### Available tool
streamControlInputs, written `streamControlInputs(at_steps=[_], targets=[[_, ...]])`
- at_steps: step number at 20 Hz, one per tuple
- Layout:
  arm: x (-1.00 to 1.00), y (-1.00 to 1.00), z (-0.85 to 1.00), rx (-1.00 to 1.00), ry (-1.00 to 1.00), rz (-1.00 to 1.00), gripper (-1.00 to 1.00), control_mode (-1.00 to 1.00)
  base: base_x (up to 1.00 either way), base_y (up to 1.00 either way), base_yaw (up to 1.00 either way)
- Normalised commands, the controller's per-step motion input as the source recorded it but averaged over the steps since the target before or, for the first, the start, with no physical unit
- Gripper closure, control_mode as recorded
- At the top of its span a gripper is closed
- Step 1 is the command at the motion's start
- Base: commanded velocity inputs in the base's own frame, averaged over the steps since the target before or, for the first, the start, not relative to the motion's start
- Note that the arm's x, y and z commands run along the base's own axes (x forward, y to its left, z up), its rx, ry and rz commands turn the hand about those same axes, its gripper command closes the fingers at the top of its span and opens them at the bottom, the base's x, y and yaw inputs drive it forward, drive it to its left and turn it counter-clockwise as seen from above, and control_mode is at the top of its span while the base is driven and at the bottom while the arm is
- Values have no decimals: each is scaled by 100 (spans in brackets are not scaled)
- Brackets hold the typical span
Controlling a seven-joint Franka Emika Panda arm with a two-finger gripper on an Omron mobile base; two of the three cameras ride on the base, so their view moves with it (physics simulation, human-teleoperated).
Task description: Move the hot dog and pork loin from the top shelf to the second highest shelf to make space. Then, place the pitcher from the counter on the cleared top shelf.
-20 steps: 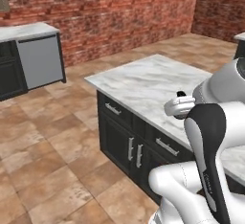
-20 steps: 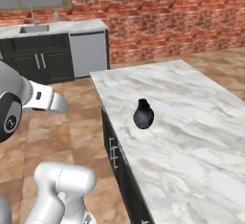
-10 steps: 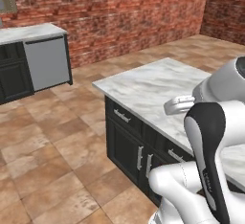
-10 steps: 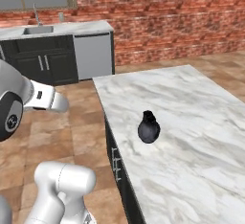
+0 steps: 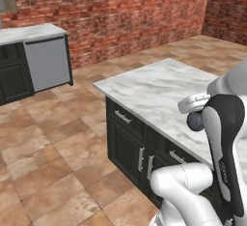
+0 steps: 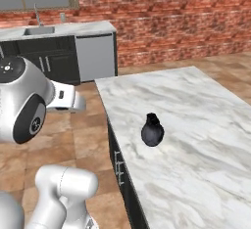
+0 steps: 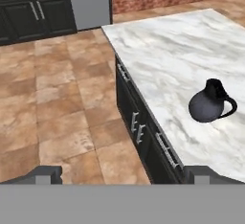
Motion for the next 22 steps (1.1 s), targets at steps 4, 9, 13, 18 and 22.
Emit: streamControlInputs(at_steps=[4,9,13,18,22], targets=[[35,-49,0,0,0,13,-100,-100,0,0,0],[40,-75,-16,1,1,18,-100,-100,0,0,0],[10,-64,-21,3,1,14,-100,-100,0,0,0],[0,-44,-15,5,0,-1,-100,-100,0,0,0],[13,-49,-34,15,0,-4,-100,-100,0,0,0]])
